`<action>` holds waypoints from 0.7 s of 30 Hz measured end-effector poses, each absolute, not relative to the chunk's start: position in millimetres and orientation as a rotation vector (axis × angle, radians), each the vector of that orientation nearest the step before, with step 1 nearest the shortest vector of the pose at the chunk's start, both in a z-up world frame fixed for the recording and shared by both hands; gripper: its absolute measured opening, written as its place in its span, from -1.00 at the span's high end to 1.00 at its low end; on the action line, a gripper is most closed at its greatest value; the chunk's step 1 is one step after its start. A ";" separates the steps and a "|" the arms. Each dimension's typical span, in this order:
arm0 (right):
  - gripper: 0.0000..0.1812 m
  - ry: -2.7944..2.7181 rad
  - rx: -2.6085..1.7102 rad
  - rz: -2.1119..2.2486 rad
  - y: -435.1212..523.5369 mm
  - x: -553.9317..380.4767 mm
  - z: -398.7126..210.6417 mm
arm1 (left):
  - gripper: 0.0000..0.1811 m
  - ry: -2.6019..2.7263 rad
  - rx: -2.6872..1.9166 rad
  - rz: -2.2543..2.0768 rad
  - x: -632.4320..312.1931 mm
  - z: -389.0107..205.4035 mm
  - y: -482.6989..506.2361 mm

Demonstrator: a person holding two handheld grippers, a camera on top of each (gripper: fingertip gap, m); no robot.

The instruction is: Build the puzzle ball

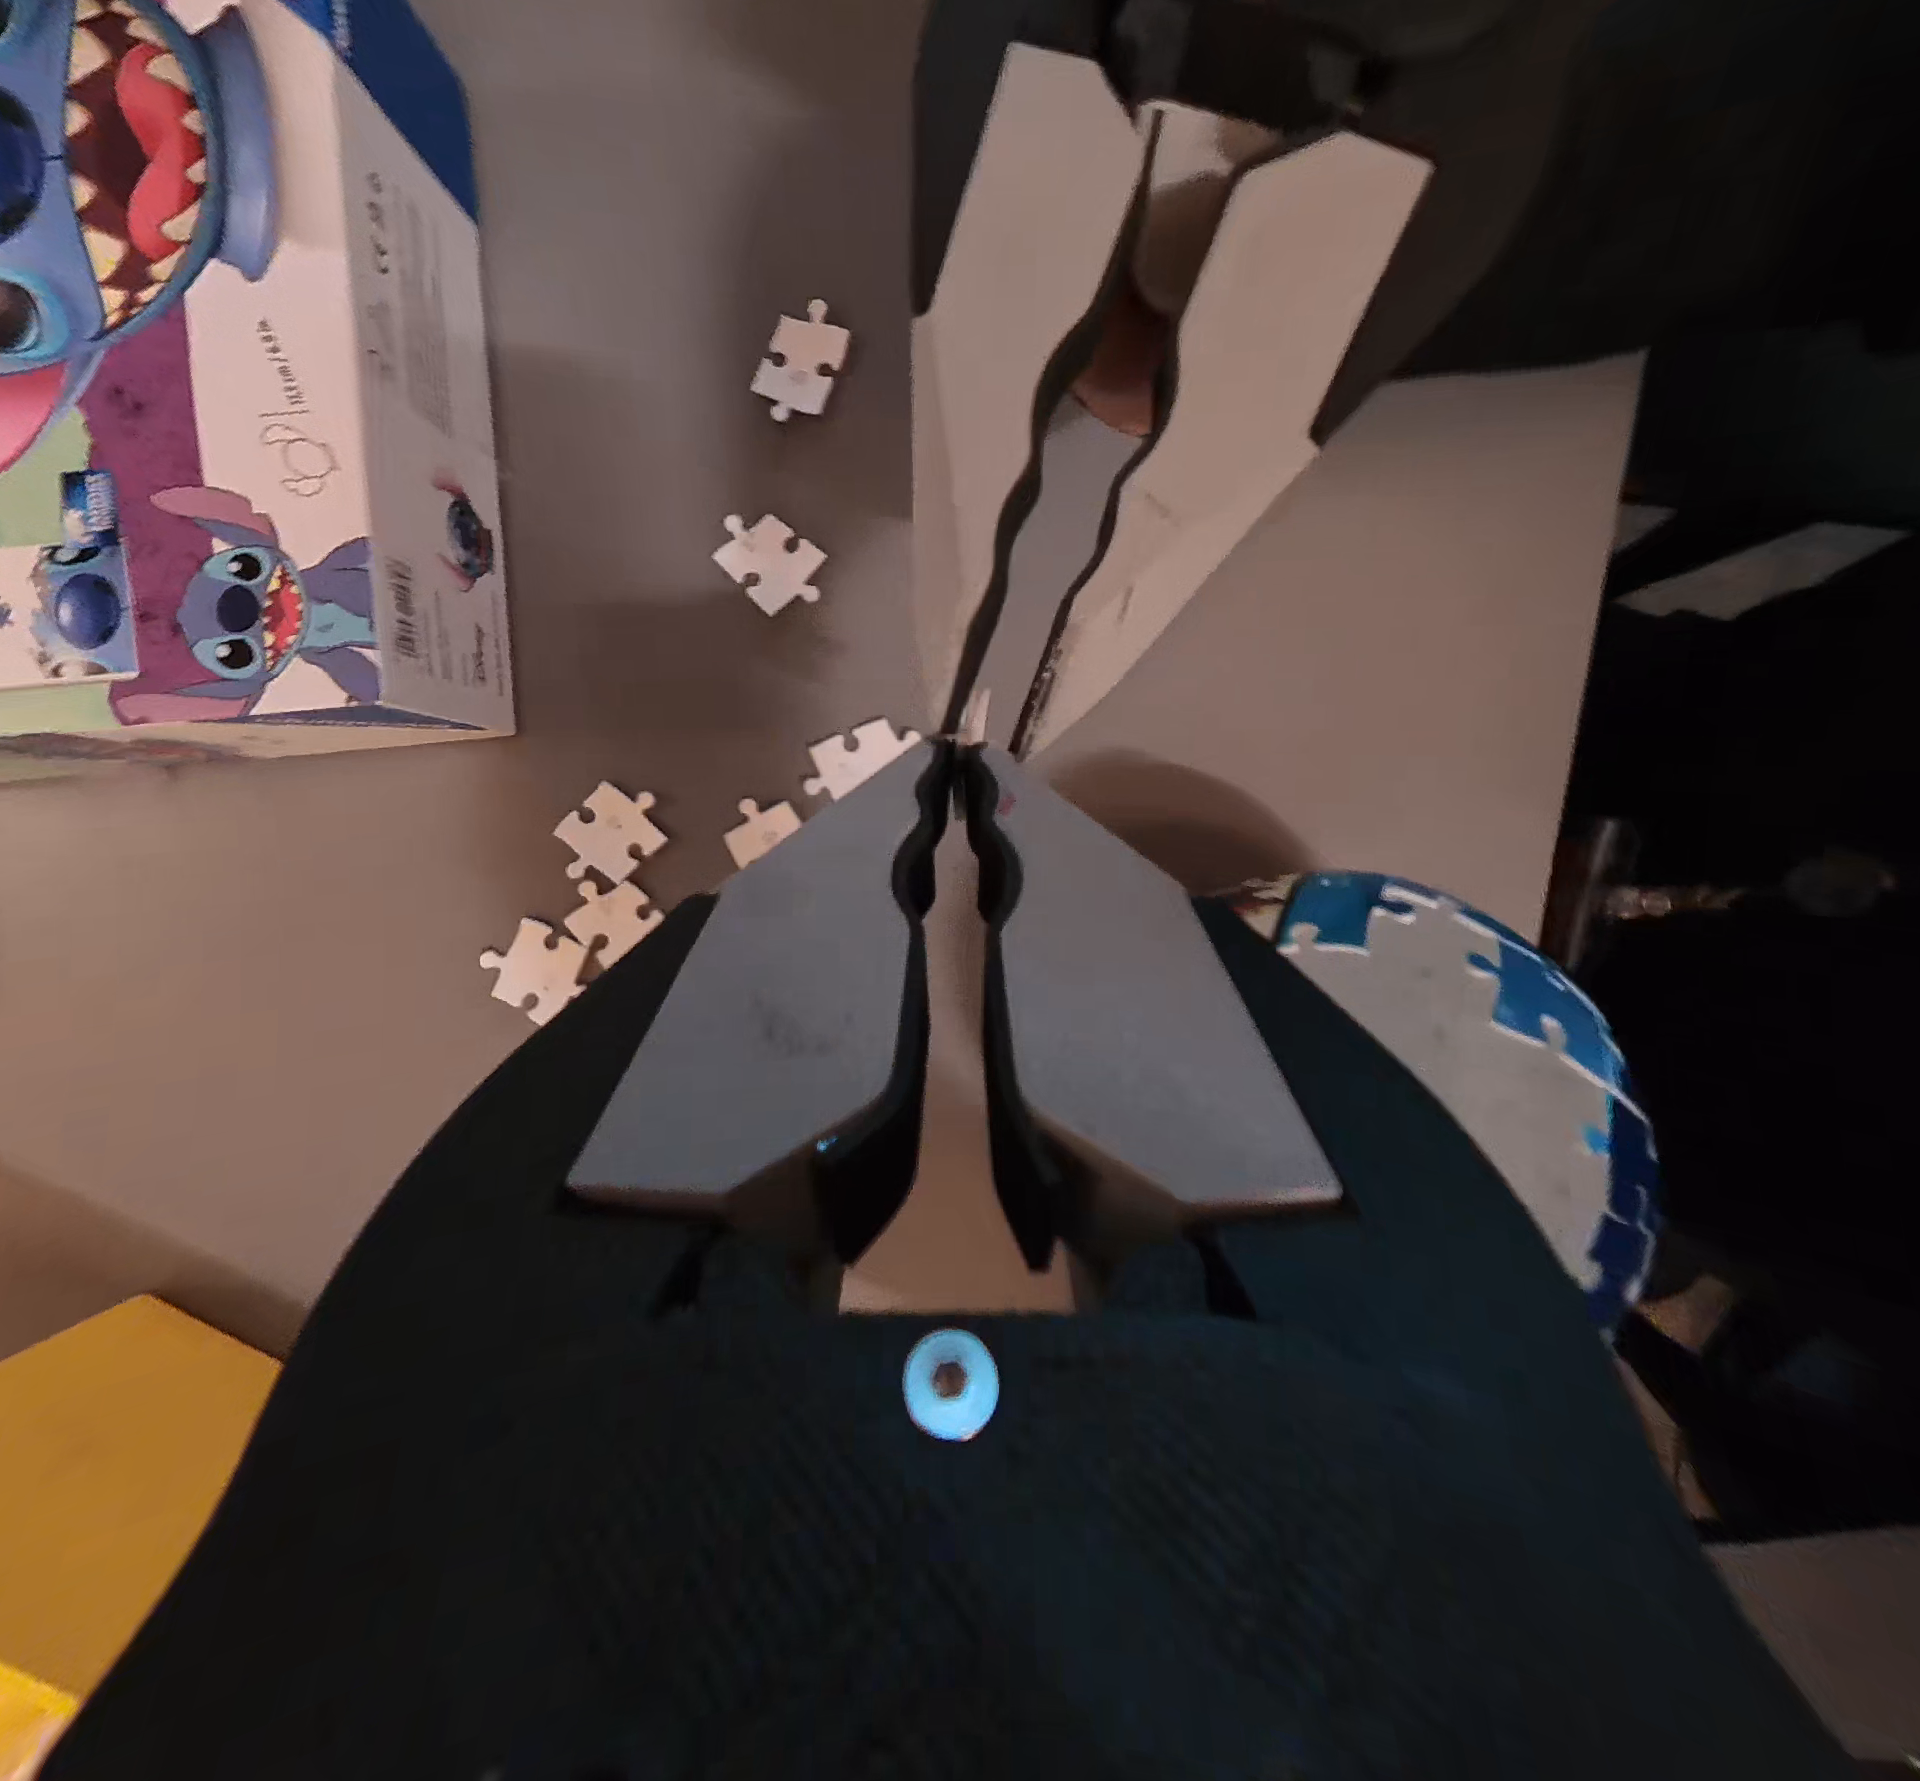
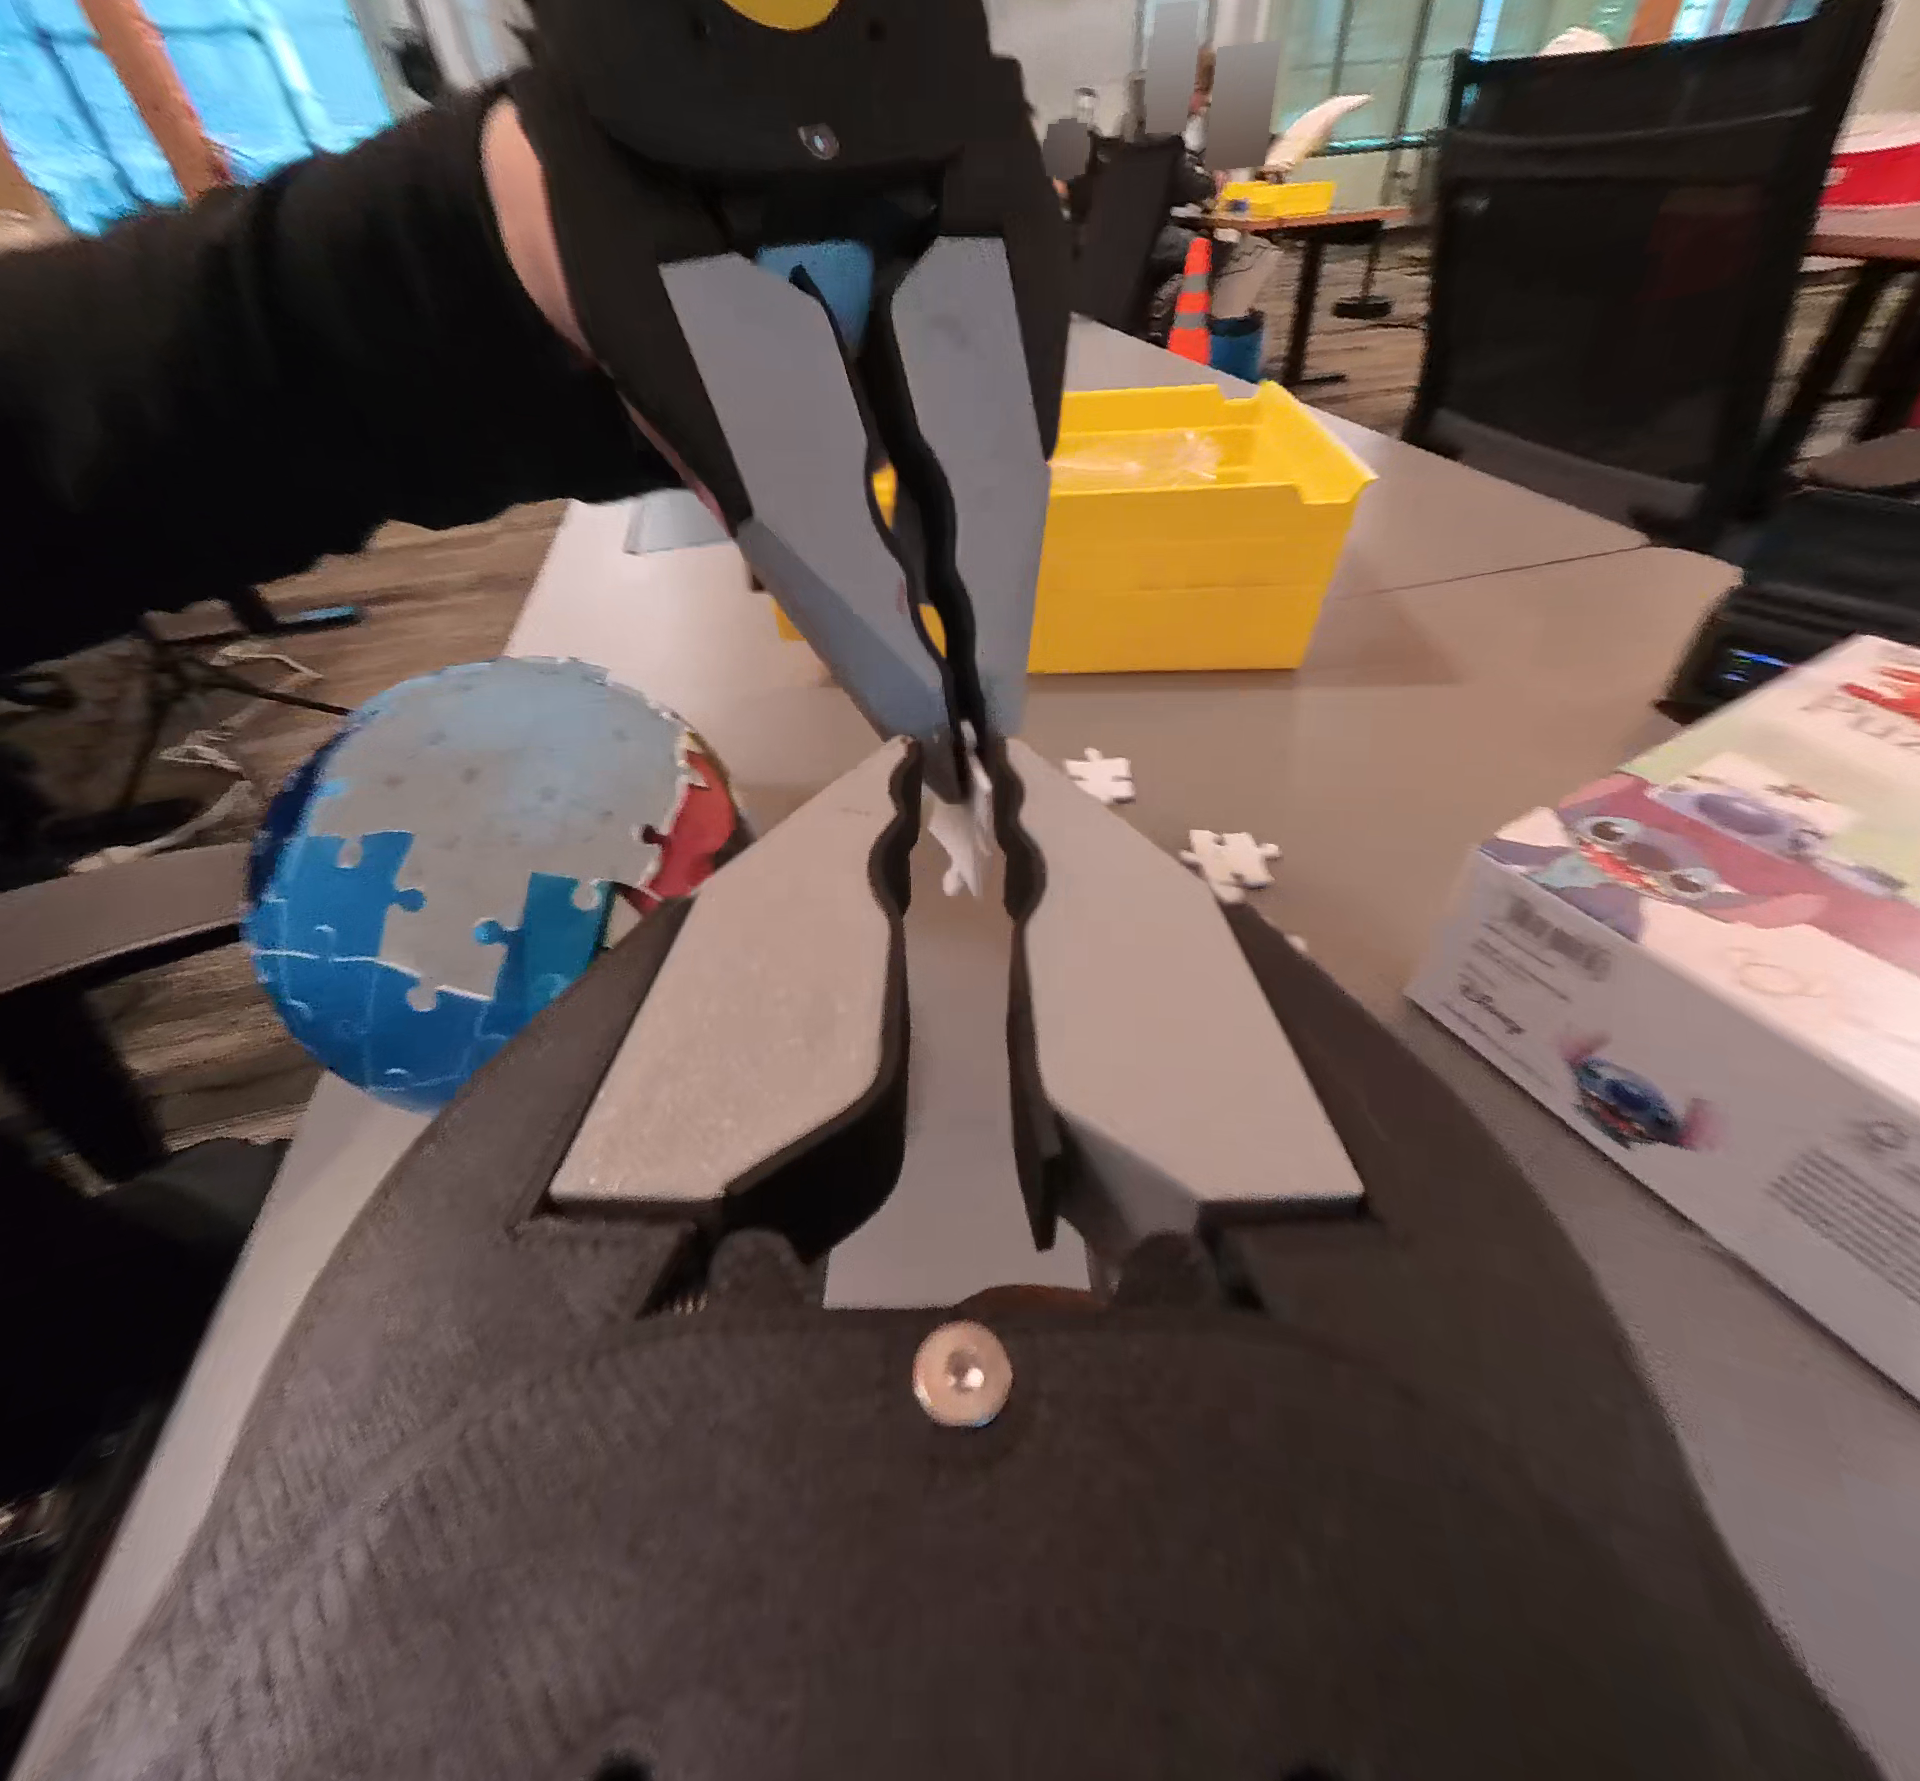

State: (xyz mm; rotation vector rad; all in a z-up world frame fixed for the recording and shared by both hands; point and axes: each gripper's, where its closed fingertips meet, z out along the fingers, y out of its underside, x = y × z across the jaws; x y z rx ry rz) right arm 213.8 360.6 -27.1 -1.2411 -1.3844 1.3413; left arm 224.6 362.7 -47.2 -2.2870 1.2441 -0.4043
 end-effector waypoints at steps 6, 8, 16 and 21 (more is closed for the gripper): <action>1.00 -1.365 -1.233 1.517 353.0 216.6 -21.3 | 1.00 1.290 -2.244 -0.345 221.3 -39.5 357.3; 1.00 -1.342 -1.231 1.530 355.4 218.4 -18.0 | 1.00 1.278 -2.231 -0.342 220.0 -35.0 357.7; 0.99 -1.312 -1.209 1.516 359.4 221.6 -12.7 | 1.00 1.234 -2.229 -0.382 218.3 -26.6 355.9; 1.00 -1.340 -1.200 1.491 355.9 220.4 -14.4 | 1.00 1.274 -2.229 -0.354 223.6 -30.7 353.1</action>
